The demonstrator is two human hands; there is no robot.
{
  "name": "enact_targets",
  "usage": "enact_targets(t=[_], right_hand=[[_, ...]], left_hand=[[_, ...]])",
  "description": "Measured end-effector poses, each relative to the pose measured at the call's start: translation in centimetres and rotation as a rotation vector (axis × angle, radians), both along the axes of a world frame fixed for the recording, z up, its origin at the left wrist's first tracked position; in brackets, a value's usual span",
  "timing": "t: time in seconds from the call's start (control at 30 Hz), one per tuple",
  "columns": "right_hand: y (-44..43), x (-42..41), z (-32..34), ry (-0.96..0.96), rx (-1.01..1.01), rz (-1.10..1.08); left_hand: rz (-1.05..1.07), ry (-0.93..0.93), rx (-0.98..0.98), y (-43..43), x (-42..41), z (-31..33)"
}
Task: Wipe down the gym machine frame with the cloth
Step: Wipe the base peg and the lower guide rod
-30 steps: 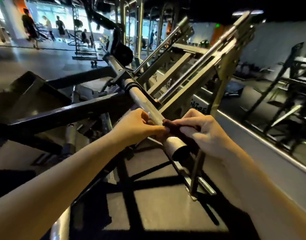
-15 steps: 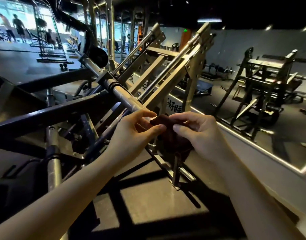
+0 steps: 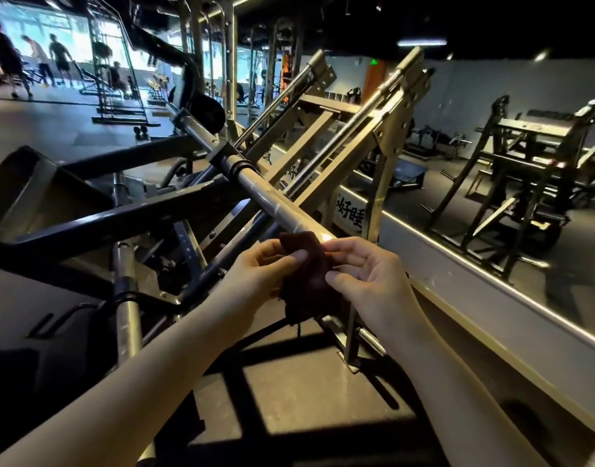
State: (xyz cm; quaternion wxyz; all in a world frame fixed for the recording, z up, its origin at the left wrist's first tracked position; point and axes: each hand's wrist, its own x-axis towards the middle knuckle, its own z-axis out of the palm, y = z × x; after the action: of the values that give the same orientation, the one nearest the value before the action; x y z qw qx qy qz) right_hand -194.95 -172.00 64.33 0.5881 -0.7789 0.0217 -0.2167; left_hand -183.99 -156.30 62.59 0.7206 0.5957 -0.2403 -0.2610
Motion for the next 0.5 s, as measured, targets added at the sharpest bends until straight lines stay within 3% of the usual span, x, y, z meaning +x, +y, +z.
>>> enact_targets(t=[0.13, 0.27, 0.5], right_hand=[[-0.2, 2.0, 0.8, -0.031, -0.158, -0.079], [-1.1, 4.7, 0.7, -0.074, -0.489, -0.336], [-2.3, 6.8, -2.3, -0.069, -0.527, -0.492]], left_hand=[[-0.032, 0.016, -0.019, 0.2, 2.2, 0.4], [0.016, -0.141, -0.014, -0.3, 4.6, 0.4], [0.376, -0.474, -0.045, -5.9, 8.1, -3.6]])
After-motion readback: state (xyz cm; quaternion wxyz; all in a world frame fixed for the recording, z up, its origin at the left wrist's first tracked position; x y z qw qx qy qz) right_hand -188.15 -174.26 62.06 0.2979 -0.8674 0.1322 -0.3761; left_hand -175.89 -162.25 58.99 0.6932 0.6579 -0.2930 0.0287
